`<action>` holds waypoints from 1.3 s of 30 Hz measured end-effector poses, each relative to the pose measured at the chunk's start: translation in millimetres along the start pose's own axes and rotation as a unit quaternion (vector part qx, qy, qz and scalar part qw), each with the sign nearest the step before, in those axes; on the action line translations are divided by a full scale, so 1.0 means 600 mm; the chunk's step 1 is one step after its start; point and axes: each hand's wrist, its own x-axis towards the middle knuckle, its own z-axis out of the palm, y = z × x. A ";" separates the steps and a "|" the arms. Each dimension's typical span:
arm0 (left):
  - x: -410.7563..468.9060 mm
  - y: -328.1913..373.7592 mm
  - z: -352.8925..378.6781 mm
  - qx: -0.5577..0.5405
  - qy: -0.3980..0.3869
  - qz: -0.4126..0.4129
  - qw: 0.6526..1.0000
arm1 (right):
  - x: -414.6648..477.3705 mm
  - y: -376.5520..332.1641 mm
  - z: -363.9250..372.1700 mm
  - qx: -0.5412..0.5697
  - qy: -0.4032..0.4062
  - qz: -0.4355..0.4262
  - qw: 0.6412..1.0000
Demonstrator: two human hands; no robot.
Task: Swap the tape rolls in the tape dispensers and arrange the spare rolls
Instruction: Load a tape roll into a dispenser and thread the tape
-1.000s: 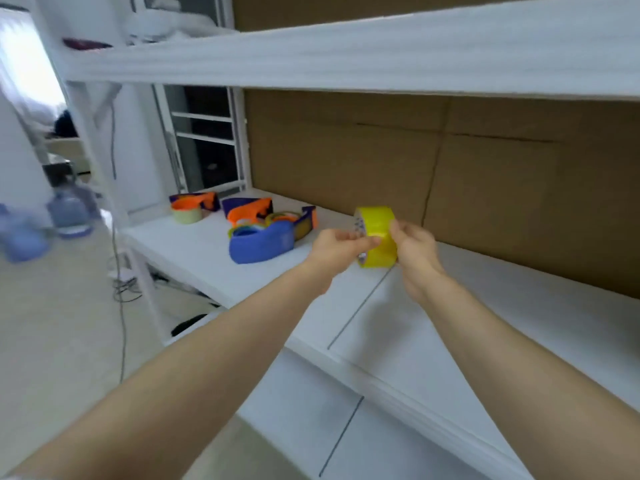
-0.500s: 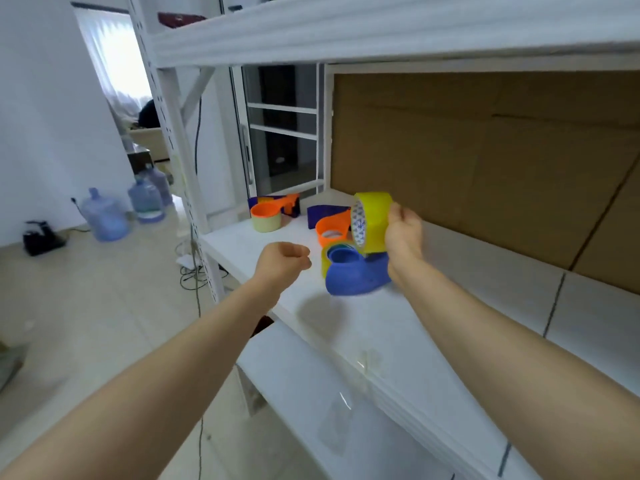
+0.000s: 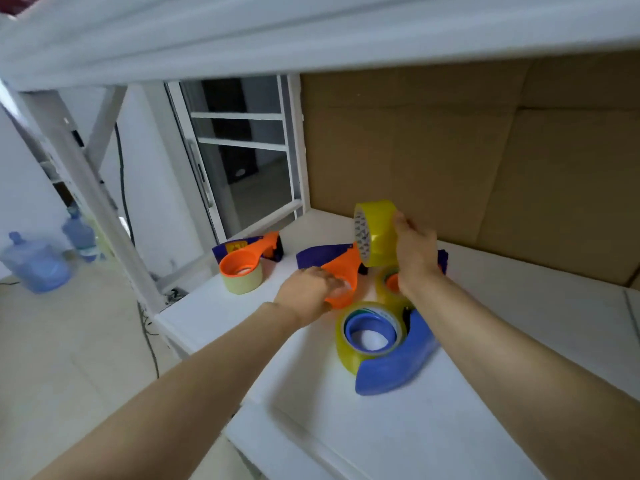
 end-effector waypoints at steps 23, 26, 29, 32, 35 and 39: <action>0.071 -0.167 -0.038 -0.775 -0.038 -0.071 0.627 | -0.068 0.037 0.171 0.105 0.222 0.065 0.967; 0.058 -0.170 -0.025 -0.788 -0.052 -0.077 0.609 | -0.087 0.046 0.172 0.131 0.220 0.071 0.964; 0.036 -0.170 -0.017 -0.790 -0.060 -0.071 0.606 | -0.108 0.058 0.174 0.189 0.222 0.092 0.952; 0.024 -0.178 -0.002 -0.786 -0.064 -0.059 0.612 | -0.116 0.077 0.170 0.228 0.206 0.121 0.944; 0.010 -0.184 0.006 -0.770 -0.058 -0.054 0.633 | -0.125 0.098 0.171 0.177 0.166 0.099 0.965; -0.005 -0.181 0.014 -0.757 -0.057 -0.028 0.650 | -0.148 0.118 0.182 0.141 0.105 0.038 0.984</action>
